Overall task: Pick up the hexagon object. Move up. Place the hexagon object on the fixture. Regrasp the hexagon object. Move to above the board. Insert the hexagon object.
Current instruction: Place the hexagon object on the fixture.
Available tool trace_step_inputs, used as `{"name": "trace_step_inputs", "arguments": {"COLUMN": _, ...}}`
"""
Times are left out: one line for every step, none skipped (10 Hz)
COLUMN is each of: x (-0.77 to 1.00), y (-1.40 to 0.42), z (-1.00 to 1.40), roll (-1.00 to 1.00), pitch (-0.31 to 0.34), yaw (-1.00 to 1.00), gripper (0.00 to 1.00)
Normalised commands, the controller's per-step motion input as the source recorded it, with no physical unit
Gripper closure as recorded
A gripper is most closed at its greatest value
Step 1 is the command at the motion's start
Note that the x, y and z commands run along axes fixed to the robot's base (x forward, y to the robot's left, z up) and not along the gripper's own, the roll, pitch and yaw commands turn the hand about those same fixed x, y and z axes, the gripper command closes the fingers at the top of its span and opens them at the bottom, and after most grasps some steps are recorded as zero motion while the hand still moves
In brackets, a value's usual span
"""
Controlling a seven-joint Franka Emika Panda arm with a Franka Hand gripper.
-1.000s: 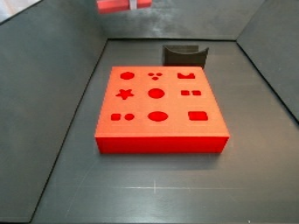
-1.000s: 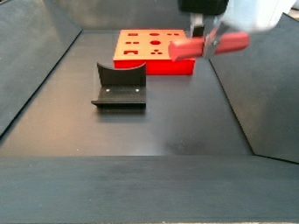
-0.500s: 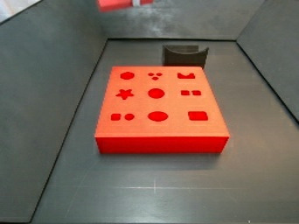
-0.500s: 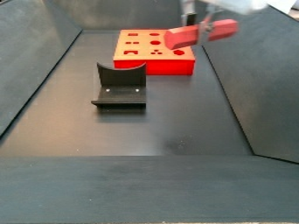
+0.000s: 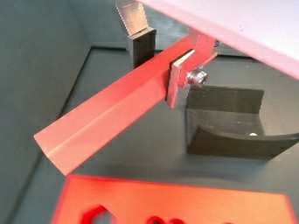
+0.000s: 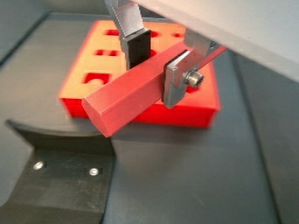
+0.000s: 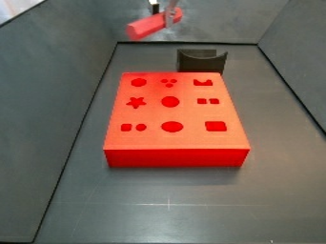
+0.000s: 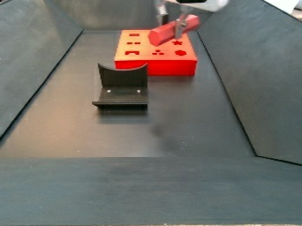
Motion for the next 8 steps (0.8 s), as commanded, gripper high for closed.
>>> {"name": "trace_step_inputs", "arguments": {"x": 0.62, "y": -0.08, "z": -0.05, "roll": 0.04, "pitch": 0.087, "yaw": 1.00, "gripper": 1.00}}
{"name": "trace_step_inputs", "arguments": {"x": 0.46, "y": -0.07, "z": -0.03, "roll": 0.05, "pitch": 0.108, "yaw": 1.00, "gripper": 1.00}}
{"name": "trace_step_inputs", "arguments": {"x": 0.39, "y": -0.05, "z": -0.02, "roll": 0.05, "pitch": 0.121, "yaw": 1.00, "gripper": 1.00}}
{"name": "trace_step_inputs", "arguments": {"x": 0.25, "y": -0.03, "z": -0.01, "roll": 0.07, "pitch": 0.156, "yaw": 1.00, "gripper": 1.00}}
{"name": "trace_step_inputs", "arguments": {"x": 0.15, "y": -0.02, "z": -0.01, "roll": 0.08, "pitch": 0.190, "yaw": 1.00, "gripper": 1.00}}
{"name": "trace_step_inputs", "arguments": {"x": 0.08, "y": -0.02, "z": 0.00, "roll": 0.10, "pitch": 0.219, "yaw": 1.00, "gripper": 1.00}}
{"name": "trace_step_inputs", "arguments": {"x": 0.05, "y": -0.01, "z": 0.01, "roll": 0.12, "pitch": 0.229, "yaw": 0.86, "gripper": 1.00}}
{"name": "trace_step_inputs", "arguments": {"x": 1.00, "y": 0.59, "z": 0.52, "roll": -1.00, "pitch": -0.070, "yaw": 0.27, "gripper": 1.00}}
